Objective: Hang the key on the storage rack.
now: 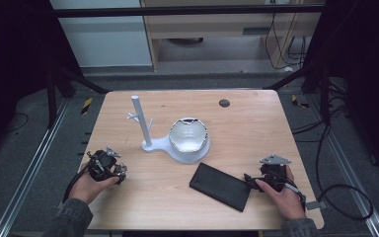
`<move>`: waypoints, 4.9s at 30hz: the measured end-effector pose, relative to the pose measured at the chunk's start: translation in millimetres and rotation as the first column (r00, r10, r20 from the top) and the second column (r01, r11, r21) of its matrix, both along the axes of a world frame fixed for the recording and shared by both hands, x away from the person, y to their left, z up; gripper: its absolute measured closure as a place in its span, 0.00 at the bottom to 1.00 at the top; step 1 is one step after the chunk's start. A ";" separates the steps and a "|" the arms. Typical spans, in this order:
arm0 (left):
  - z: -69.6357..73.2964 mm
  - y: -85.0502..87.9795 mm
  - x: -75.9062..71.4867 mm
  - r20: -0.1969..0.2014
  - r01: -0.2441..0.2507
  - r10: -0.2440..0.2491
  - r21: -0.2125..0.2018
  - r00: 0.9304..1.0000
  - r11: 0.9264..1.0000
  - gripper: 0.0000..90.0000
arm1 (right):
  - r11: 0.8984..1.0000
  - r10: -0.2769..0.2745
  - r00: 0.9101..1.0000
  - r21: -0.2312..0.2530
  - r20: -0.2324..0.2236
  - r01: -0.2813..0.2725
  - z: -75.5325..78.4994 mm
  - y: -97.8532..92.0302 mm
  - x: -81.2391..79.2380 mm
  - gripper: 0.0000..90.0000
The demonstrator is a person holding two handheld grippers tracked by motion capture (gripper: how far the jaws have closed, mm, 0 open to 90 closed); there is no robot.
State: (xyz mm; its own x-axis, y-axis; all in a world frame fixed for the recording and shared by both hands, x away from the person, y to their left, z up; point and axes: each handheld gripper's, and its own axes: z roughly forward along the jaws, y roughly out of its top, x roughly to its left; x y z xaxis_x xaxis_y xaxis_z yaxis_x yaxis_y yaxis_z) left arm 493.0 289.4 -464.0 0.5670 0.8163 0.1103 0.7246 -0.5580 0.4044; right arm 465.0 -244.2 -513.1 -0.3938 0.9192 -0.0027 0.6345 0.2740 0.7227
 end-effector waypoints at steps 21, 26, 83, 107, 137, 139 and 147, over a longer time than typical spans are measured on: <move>-5.5 7.8 12.4 -0.058 -0.033 0.029 -0.072 0.998 0.997 0.70 | 1.000 0.003 1.000 -0.001 0.002 -0.003 -0.1 0.0 0.2 0.00; -5.0 4.9 11.7 -0.054 -0.013 0.010 -0.057 0.998 0.998 0.86 | 1.000 0.003 1.000 -0.002 0.002 -0.003 -0.1 -0.1 0.2 0.00; 99.9 24.3 -3.4 0.008 0.031 -0.031 -0.085 0.999 0.996 1.00 | 1.000 0.012 1.000 0.000 0.000 -0.012 0.0 1.8 -0.3 0.00; 190.3 -13.3 26.1 0.090 0.080 -0.075 -0.048 0.993 0.996 1.00 | 1.000 0.012 1.000 -0.002 -0.001 -0.012 0.0 2.4 0.1 0.00; 205.9 -32.6 37.9 0.100 0.095 -0.094 -0.011 0.991 0.995 1.00 | 1.000 0.018 1.000 0.000 0.000 -0.018 -0.1 2.2 0.5 0.00; 205.7 -33.1 38.3 0.106 0.098 -0.097 -0.007 0.990 0.995 1.00 | 1.000 0.018 1.000 0.000 0.001 -0.018 -0.1 2.3 0.6 0.00; 206.3 -35.7 38.5 0.092 0.110 -0.109 -0.002 0.990 0.994 1.00 | 1.000 0.018 1.000 0.000 0.000 -0.018 -0.1 2.3 0.5 0.00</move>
State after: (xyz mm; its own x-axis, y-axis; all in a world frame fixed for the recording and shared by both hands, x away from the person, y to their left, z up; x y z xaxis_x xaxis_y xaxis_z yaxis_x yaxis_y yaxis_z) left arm 531.5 253.6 -257.8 0.6405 0.7510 0.1607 0.6191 -0.6287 0.4706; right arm 465.6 -241.9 -513.2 -0.4101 0.9121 -0.0027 0.6292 0.2850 0.7231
